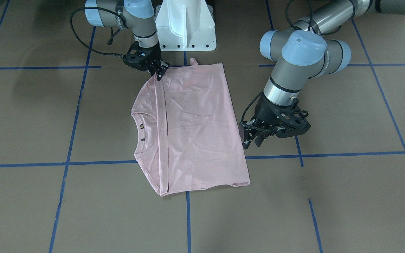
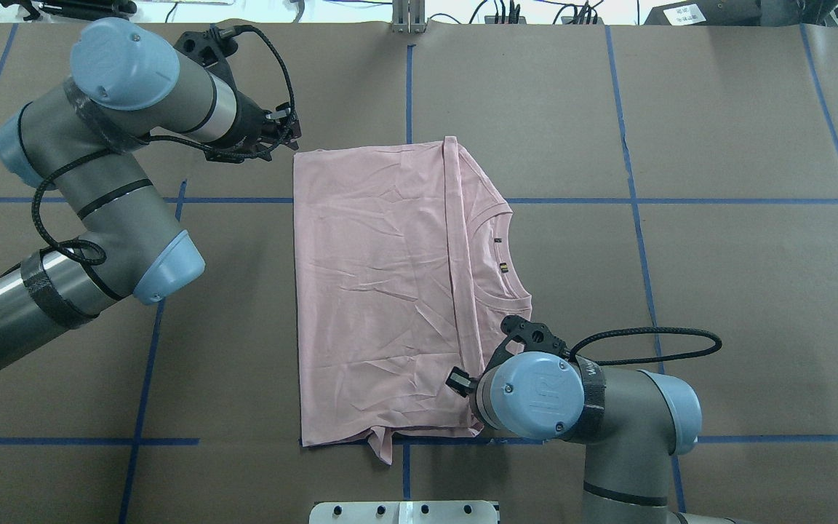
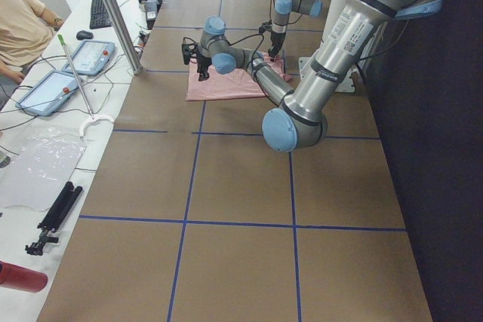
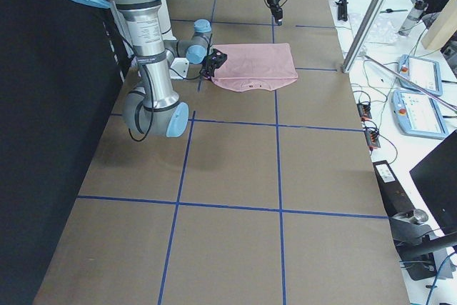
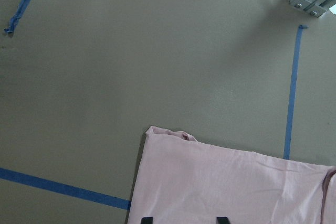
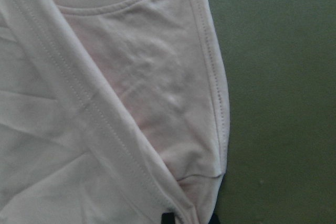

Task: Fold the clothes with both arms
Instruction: 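Lower the left gripper to the other near corner beside the right gripper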

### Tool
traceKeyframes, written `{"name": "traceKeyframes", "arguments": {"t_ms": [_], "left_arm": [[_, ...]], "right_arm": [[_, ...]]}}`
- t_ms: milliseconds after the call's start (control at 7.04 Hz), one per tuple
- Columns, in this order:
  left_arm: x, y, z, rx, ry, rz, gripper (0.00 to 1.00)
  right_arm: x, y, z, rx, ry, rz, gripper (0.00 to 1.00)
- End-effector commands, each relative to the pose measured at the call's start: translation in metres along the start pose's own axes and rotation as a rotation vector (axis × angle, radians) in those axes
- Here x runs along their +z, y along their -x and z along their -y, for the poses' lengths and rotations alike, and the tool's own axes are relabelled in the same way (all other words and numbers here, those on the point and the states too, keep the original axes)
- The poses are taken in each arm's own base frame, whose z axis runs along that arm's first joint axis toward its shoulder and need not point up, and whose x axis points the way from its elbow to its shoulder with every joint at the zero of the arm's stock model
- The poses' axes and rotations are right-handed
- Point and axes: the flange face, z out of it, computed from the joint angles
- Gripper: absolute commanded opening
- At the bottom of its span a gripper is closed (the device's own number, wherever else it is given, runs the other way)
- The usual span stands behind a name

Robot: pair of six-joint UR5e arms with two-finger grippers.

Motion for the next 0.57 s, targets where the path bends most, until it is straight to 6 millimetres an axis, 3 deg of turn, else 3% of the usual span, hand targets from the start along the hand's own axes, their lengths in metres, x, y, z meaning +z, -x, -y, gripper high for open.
{"name": "traceKeyframes", "arguments": {"t_ms": [0,284,426], "left_arm": [[-0.013,-0.007,-0.008,-0.034,0.035,-0.028,0.5],[-0.023,-0.013,-0.015,-0.085,0.054,-0.051,0.5],[-0.024,-0.019,-0.035,-0.121,0.073,-0.043,0.54]], "right_arm": [[-0.005,0.001,-0.001,-0.001,0.006,0.008,0.0],[-0.004,-0.001,0.0,-0.001,0.005,0.005,0.0],[-0.017,0.002,-0.001,-0.001,0.011,0.029,0.0]]}}
